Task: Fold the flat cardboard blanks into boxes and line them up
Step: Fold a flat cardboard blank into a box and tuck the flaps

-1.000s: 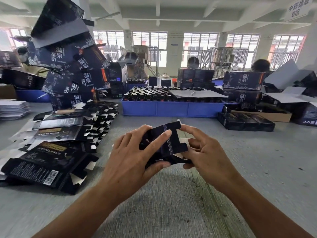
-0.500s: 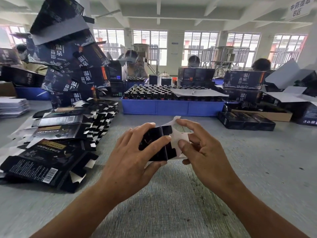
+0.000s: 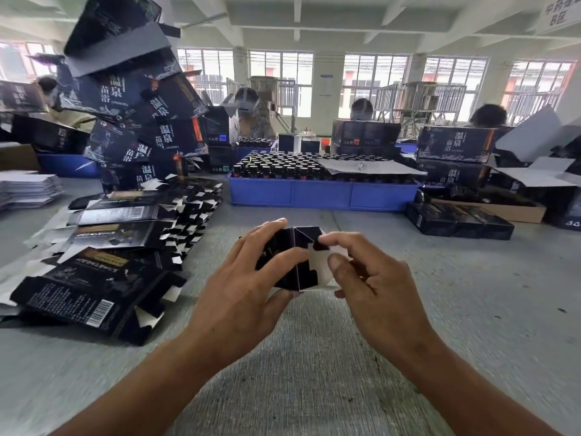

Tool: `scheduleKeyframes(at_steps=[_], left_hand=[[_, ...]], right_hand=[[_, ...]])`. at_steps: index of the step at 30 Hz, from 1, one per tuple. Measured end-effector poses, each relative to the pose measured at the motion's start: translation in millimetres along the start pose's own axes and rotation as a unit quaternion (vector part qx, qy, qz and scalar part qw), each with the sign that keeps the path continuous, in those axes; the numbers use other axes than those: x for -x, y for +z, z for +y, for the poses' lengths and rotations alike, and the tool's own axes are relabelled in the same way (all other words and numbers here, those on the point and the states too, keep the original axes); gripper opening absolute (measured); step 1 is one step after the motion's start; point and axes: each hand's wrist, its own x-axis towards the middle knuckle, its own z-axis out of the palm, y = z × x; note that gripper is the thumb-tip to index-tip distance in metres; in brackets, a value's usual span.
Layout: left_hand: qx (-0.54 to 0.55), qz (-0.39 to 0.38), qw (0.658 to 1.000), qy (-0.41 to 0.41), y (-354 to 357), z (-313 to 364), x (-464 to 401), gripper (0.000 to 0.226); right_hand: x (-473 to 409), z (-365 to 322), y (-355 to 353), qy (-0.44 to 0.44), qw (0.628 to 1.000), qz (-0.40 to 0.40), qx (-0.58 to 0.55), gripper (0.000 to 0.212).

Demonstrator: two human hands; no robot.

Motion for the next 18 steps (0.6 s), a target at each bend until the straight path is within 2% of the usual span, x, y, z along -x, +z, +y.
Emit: scheduleKeyframes(at_steps=[7,12,16,18], left_hand=[[0.018,0.017,1.000,-0.004,2.3,-0.6,2.7,0.059],[-0.010,-0.007,1.000,-0.001,2.3,-1.4,3.2,0.068],[0.009,0.002,1.000,-0.011,2.0,-4.3,4.3,0.059],[0.017,0.002,1.000,-0.013,1.8,-6.5,5.1,0.062]], right_hand=[[-0.6,-1.9,1.1,0.005,1.000,0.000,-0.004,0.029],[-0.1,-3.8,-1.1,-0.002,1.000,-0.026,0.010,0.030],[0.8,-4.9,-3.7,0.011,0.993,-0.115,0.030,0.070],[1.2,-4.8,-3.1,0.002,0.990,-0.133,0.035,0.072]])
